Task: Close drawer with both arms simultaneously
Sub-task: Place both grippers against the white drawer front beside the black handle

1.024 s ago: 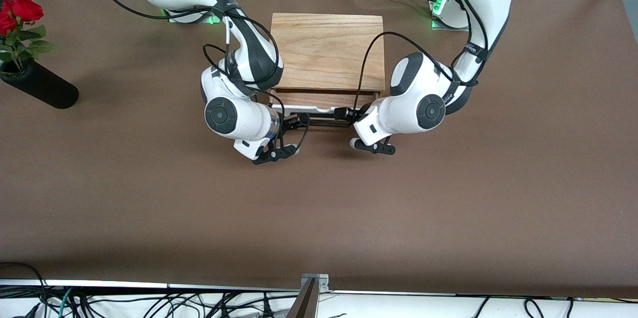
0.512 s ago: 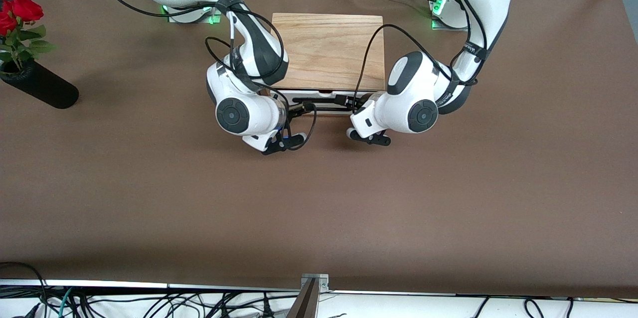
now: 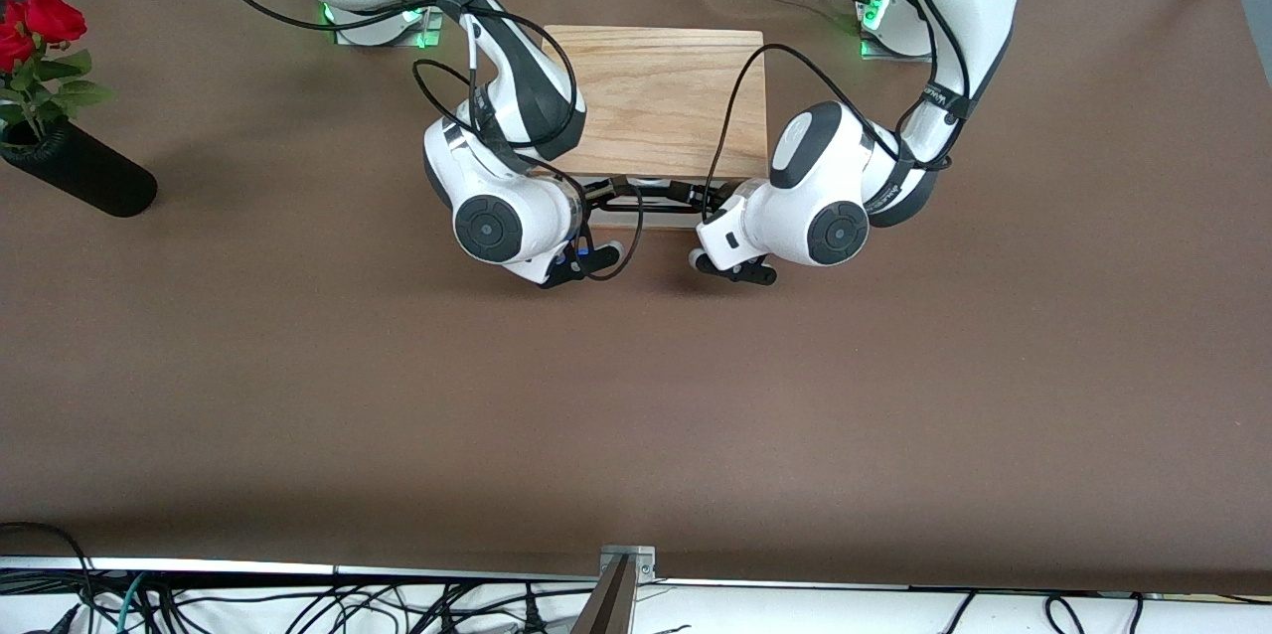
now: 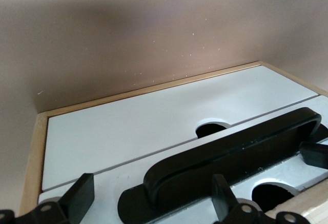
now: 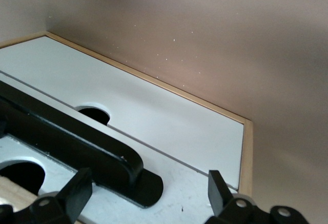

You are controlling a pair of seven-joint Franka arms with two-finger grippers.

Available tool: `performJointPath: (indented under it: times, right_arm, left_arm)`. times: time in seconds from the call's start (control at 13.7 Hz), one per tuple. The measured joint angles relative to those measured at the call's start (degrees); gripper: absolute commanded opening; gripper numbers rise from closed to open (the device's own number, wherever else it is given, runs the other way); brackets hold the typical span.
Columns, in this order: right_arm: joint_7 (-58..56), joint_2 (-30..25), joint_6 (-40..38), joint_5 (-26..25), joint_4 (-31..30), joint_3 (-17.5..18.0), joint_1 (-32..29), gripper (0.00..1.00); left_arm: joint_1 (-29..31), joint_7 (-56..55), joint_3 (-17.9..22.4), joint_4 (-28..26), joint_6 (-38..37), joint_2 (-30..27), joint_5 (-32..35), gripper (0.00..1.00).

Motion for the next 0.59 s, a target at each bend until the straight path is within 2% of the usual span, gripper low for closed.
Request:
performJointPath:
  times: [0.44, 0.59]
  right_arm:
    - [-0.2, 0.0, -0.8, 0.0, 0.7, 0.0, -0.1, 1.0]
    - [-0.2, 0.0, -1.0, 0.0, 3.0, 0.0, -0.5, 1.0]
  left_arm:
    - [0.2, 0.0, 0.0, 0.2, -0.5, 0.0, 0.0, 1.0]
    - [0.3, 0.0, 0.1, 0.3, -0.7, -0.1, 0.0, 1.0]
